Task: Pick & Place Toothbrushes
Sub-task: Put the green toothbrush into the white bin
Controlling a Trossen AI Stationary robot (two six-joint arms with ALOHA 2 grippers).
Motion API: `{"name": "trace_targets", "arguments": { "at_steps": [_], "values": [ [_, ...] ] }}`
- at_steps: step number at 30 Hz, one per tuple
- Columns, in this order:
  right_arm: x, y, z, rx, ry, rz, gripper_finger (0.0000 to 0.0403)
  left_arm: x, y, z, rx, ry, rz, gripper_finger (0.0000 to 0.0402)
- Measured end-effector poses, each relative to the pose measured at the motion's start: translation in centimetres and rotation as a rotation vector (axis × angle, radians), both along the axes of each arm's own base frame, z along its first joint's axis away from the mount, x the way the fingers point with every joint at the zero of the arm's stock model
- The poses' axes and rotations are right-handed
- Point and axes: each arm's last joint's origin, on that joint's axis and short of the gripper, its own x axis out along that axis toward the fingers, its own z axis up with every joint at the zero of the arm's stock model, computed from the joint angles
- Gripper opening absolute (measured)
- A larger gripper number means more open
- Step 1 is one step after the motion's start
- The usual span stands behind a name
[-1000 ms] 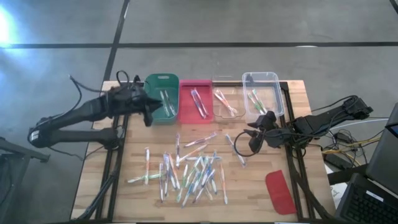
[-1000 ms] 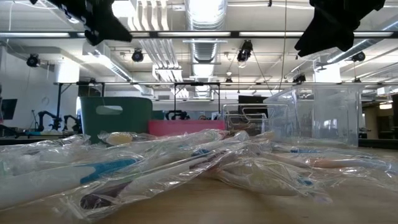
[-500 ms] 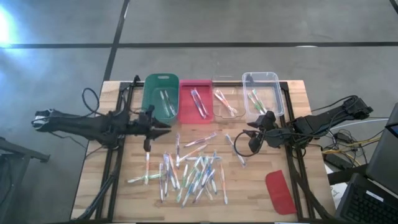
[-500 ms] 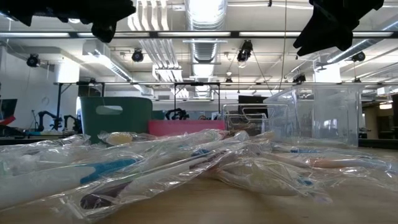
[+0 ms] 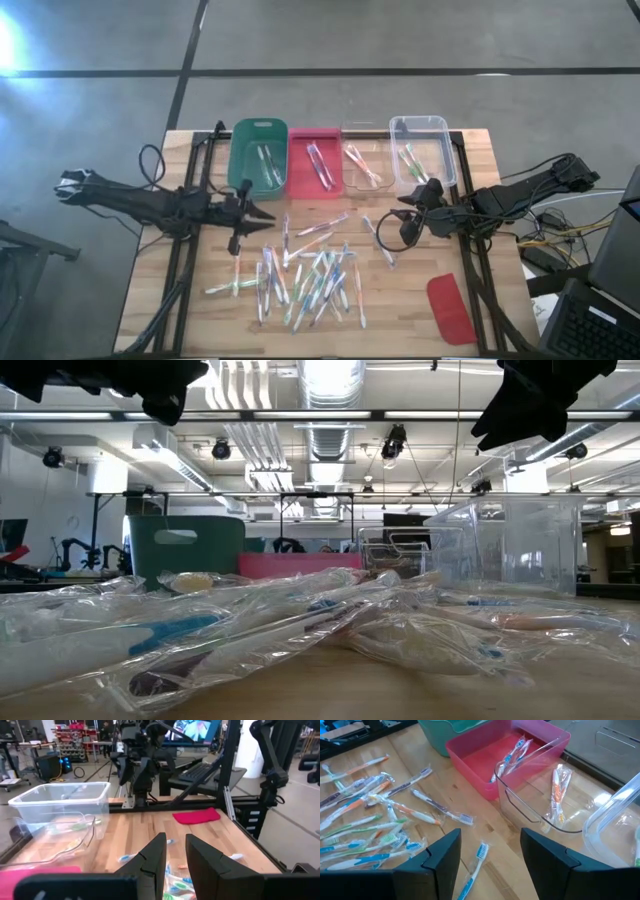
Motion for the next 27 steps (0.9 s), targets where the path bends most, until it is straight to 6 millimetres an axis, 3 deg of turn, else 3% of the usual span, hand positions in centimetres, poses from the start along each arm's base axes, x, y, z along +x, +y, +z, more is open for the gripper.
{"name": "trace_targets", "arguments": {
  "at_steps": [8,19,27],
  "values": [
    [0.0,0.0,0.0,0.000,0.000,0.000,0.0177,1.2,-0.3,-1.7,-0.034,0.094,0.001,0.0078],
    [0.0,0.0,0.0,0.000,0.001,0.000,0.0142,2.1,-0.6,-1.1,-0.059,0.035,-0.009,0.0078],
    [0.0,0.0,0.0,0.000,0.000,0.000,0.0115,3.0,-2.1,-1.0,0.063,0.043,0.019,0.0078]
  ]
}}
